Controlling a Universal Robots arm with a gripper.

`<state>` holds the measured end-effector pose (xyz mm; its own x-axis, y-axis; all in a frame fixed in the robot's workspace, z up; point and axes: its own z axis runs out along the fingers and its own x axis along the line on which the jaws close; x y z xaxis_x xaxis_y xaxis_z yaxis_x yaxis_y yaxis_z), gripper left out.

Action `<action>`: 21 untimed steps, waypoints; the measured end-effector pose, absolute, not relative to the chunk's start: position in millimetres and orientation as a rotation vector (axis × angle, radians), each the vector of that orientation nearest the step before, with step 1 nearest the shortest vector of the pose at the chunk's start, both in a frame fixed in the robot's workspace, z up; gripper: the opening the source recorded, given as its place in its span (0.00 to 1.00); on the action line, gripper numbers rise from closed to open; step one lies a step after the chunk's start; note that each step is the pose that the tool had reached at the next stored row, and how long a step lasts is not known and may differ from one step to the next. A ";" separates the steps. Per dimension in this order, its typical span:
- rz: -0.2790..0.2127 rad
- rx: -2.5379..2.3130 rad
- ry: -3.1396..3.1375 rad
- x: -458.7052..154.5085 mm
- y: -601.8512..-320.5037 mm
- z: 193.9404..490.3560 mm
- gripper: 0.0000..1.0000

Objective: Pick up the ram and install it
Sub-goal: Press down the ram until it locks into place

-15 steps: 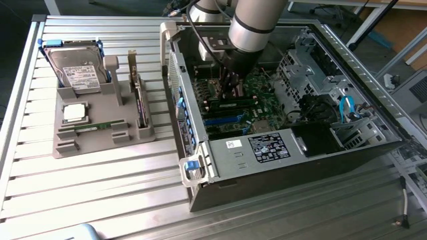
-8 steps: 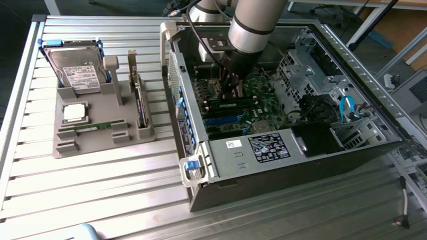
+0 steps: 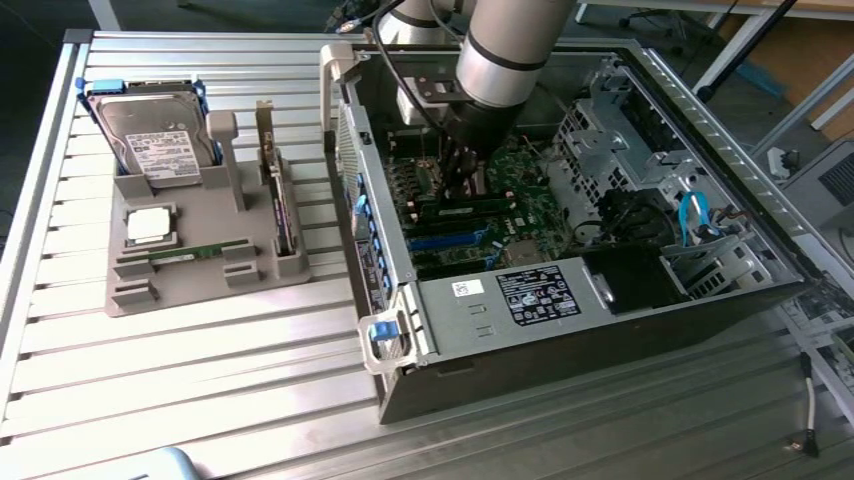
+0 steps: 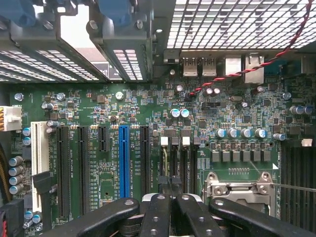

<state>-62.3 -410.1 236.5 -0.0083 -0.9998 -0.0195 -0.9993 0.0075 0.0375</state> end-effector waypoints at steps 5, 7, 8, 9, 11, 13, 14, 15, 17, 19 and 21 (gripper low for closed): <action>-0.063 2.203 -2.221 -62.3 -410.3 235.3 0.10; -0.063 2.203 -2.221 -62.3 -410.4 234.8 0.10; -0.063 2.203 -2.221 -62.3 -410.4 234.4 0.10; -0.063 2.203 -2.221 -62.3 -410.5 234.1 0.10; -0.063 2.203 -2.221 -62.3 -410.5 233.2 0.10; -0.063 2.203 -2.221 -62.3 -410.5 232.5 0.10; -0.063 2.203 -2.221 -62.3 -410.5 232.1 0.10; -0.063 2.203 -2.221 -62.3 -410.5 231.8 0.10; -0.063 2.203 -2.221 -62.3 -410.5 231.3 0.10; -0.063 2.203 -2.221 -62.3 -410.5 231.2 0.10; -0.063 2.203 -2.221 -62.3 -410.5 231.2 0.10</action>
<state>-62.3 -410.5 231.2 -0.0083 -0.9998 -0.0196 -0.9993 0.0075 0.0375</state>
